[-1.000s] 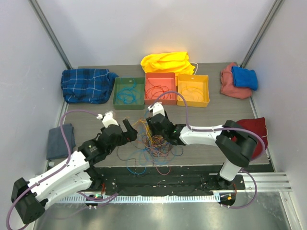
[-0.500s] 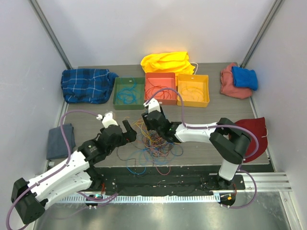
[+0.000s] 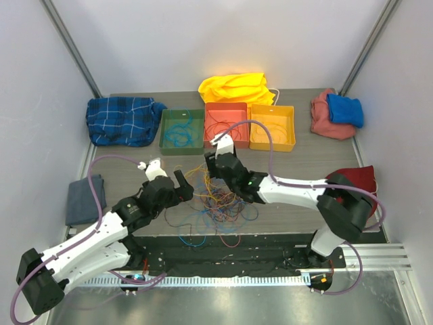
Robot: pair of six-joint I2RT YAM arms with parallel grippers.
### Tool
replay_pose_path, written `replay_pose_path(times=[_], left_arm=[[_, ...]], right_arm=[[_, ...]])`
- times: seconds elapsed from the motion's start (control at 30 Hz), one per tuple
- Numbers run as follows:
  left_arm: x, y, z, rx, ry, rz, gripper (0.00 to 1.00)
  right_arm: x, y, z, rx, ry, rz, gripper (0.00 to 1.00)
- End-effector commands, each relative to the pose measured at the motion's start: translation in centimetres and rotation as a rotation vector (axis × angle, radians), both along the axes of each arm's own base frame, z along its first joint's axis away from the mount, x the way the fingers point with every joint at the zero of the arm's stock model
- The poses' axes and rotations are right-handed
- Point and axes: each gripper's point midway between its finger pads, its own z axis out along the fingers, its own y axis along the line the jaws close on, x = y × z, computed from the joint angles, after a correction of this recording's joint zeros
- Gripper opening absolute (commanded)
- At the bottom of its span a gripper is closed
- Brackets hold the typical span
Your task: Untangle the cables
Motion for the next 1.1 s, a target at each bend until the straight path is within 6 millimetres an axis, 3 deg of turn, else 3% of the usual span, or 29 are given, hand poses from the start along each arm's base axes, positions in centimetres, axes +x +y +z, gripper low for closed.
replay_pose_path(times=[0.0,0.07,0.1,0.2,0.37,0.57,0.73,0.9,1.07], left_arm=[[0.5,-0.4,1.4,-0.046,-0.036,0.013,1.0],[0.5,-0.5,1.4,-0.056,-0.039,0.015,1.0],[0.5,-0.5,1.3,-0.055,-0.036,0.016,1.0],[0.5,-0.8,1.1,-0.061,-0.03,0.01,1.0],[0.6,-1.2,0.9,-0.075,-0.024,0.005,1.0],[0.4,-1.0,0.8,-0.073,-0.018,0.008,1.0],[0.1,-0.1,1.1,-0.085,-0.038,0.035,1.0],[0.0,0.4,1.5,-0.082,-0.047,0.049,1.0],[-0.3,1.1,1.4,-0.07,-0.047,0.061,1.0]], right_arm=[[0.3,-2.4,8.0,0.164,-0.148,-0.104,0.62],[-0.2,-3.4,8.6,0.163,-0.153,-0.117,0.62],[-0.5,-4.0,9.9,0.186,-0.167,-0.125,0.62],[-1.5,-4.4,9.3,0.185,-0.131,-0.097,0.62],[-4.1,0.1,6.5,0.252,0.045,0.101,0.61],[-5.7,3.1,3.3,0.287,0.142,0.179,0.61],[-5.4,4.4,2.3,0.282,0.166,0.197,0.62],[-4.5,5.3,-0.7,0.203,0.225,0.164,0.62],[-3.9,5.4,-2.1,0.176,0.242,0.134,0.58]])
